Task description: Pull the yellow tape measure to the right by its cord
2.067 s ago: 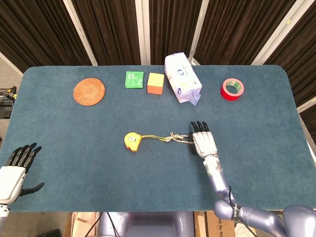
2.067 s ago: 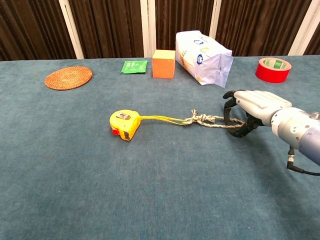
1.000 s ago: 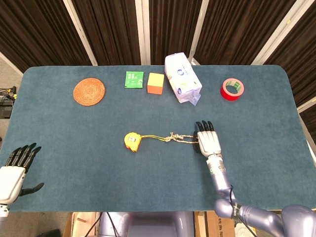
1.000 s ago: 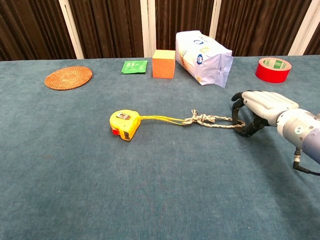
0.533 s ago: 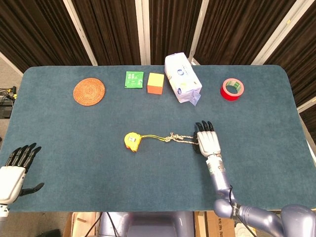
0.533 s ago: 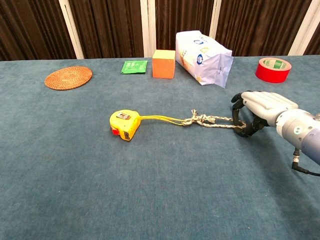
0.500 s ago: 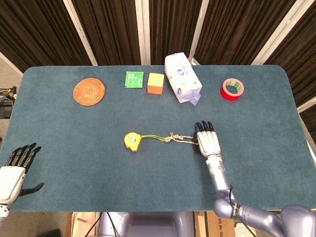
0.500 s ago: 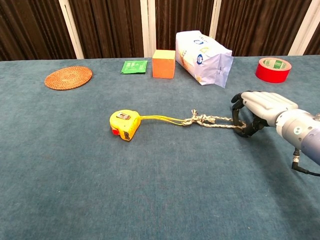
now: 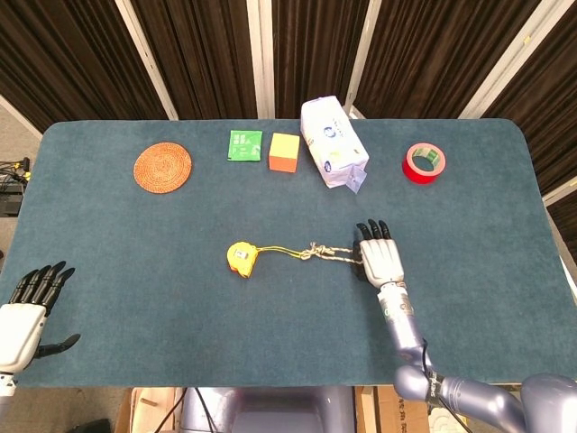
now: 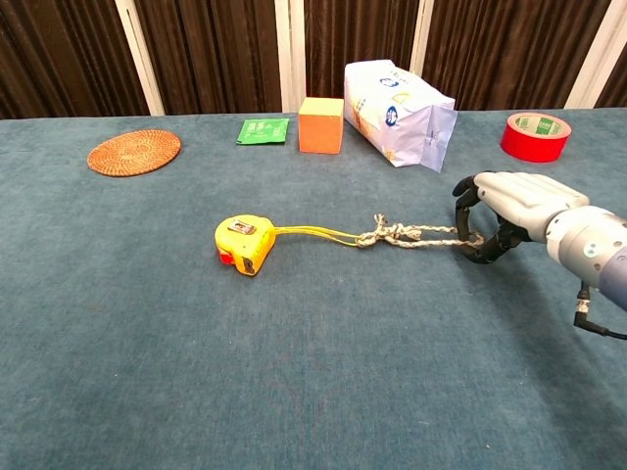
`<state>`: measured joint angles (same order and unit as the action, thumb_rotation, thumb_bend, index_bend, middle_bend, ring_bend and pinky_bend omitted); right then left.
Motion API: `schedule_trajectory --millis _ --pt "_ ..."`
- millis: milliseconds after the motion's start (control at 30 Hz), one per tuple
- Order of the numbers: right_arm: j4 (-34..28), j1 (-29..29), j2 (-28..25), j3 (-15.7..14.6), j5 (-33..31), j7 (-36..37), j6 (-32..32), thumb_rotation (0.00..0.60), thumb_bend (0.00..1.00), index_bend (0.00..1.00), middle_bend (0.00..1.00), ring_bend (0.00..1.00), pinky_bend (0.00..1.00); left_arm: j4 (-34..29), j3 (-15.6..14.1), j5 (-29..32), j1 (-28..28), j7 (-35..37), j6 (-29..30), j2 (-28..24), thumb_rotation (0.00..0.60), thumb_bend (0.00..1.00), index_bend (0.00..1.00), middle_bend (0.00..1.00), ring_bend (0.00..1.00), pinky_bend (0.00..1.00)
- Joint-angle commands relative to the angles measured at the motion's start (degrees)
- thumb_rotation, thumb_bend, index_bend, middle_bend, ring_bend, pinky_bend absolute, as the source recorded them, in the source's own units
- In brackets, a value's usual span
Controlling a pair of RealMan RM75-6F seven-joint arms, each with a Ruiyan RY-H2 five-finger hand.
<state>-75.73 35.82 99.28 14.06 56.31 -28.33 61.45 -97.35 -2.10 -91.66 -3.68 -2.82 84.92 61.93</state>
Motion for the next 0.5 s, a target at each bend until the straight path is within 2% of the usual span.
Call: schedule_trajectory --millis 33,200,500 --pt "-2.14 -0.42 -1.91 -0.27 0.96 0.41 0.33 0.6 0.5 0.64 0.17 0.0 0.0 -0.04 -0.04 -0.02 -0.01 -0.05 -0.06 0.0 0.6 0.0 0.0 0.0 0.0 0.0" --pt "-5.25 -1.21 -5.41 -0.67 1.7 0.92 0.53 0.6 0.5 0.64 0.17 0.0 0.0 -0.14 -0.1 -0.24 0.0 -0.2 0.04 0.01 0.6 0.0 0.0 0.0 0.0 0.0" --pt "-7.22 -2.61 -10.26 -0.05 0.16 2.14 0.81 0.6 0.5 0.65 0.17 0.0 0.0 -0.21 -0.21 -0.59 -0.04 -0.37 0.1 0.03 0.6 0.0 0.0 0.0 0.0 0.0"
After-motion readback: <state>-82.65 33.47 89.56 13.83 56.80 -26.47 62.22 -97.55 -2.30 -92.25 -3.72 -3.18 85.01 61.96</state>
